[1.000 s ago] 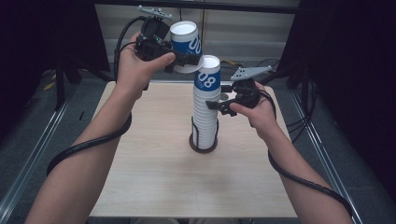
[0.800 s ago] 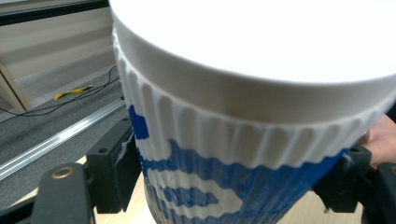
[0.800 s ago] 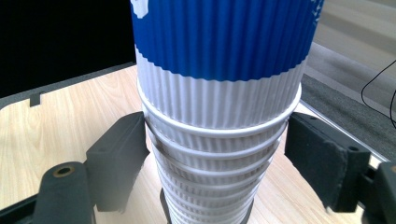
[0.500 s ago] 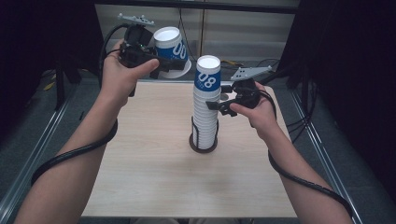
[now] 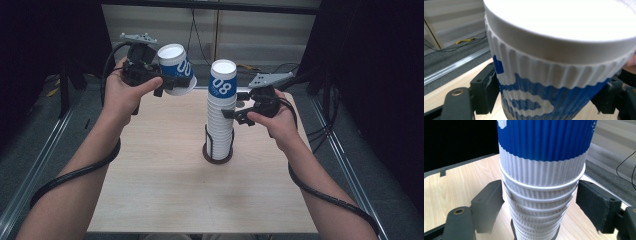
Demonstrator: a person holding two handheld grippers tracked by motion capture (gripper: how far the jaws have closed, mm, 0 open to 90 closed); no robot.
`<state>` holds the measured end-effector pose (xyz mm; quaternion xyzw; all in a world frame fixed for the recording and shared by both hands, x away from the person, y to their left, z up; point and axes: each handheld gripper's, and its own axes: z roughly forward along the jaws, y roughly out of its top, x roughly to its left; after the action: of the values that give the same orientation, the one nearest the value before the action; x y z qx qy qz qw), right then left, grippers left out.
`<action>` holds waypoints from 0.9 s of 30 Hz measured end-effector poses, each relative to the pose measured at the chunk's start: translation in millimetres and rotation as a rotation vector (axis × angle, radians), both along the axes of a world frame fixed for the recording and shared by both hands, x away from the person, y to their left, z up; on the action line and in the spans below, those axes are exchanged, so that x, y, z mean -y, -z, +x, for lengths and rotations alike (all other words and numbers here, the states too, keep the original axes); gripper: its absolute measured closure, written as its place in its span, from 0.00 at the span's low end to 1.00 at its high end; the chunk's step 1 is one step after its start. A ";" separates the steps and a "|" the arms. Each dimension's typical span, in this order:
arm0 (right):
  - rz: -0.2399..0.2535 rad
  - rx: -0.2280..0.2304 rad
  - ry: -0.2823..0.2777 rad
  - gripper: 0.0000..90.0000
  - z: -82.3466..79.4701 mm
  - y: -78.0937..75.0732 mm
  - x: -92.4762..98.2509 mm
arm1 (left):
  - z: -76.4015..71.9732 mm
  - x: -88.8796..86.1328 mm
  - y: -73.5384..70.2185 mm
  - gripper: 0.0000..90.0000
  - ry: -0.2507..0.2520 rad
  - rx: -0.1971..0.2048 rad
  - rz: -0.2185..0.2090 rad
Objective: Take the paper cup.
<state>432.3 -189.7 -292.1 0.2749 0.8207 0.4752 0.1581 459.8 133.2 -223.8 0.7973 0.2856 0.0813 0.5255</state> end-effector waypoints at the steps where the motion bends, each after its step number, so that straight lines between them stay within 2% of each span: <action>1: -0.005 -0.001 -0.001 0.23 -1.0 0.3 0.9 | -0.8 -0.8 3.8 0.24 0.000 -0.004 0.002; 7: -0.002 -0.002 0.003 0.21 -2.9 0.6 4.5 | -3.8 -3.3 12.6 0.24 0.001 -0.010 -0.001; 15: -0.014 -0.012 0.002 0.18 -6.4 4.5 8.0 | -8.6 -5.9 26.4 0.24 -0.001 -0.020 0.017; 27: -0.010 -0.029 -0.007 0.16 -16.2 10.4 8.9 | -19.4 -2.5 43.2 0.24 0.008 -0.029 0.019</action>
<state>416.1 -198.6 -302.5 0.2781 0.8262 0.4677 0.1459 440.4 135.7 -267.0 0.8046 0.2892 0.0702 0.5138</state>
